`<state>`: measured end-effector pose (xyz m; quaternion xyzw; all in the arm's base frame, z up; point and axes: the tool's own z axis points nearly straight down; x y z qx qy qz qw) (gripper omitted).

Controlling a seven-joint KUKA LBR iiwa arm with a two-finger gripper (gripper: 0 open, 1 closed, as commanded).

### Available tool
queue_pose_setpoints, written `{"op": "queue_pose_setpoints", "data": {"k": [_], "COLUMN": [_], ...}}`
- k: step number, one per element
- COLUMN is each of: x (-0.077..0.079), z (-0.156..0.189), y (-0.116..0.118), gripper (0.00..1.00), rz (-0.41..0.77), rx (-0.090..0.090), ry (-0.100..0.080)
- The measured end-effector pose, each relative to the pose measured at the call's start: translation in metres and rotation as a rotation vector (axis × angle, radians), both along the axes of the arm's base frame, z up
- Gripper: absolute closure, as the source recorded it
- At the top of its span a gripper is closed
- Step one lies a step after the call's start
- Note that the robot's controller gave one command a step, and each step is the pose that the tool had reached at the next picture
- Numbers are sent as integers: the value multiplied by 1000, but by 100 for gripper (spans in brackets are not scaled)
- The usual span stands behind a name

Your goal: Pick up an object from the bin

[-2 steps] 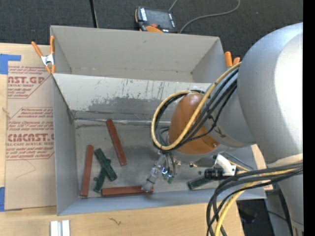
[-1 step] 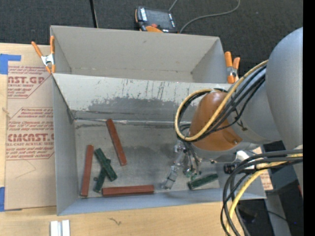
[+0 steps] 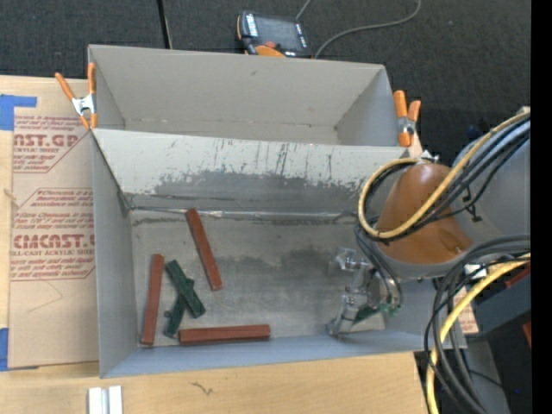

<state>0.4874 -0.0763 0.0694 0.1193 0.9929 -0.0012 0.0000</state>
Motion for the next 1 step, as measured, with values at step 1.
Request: {"op": "queue_pose_setpoints", "data": {"k": [1], "x": [9], "z": [12], "y": [-79], "gripper": [0], "rz": [208], "rx": [0], "ry": [-1]}}
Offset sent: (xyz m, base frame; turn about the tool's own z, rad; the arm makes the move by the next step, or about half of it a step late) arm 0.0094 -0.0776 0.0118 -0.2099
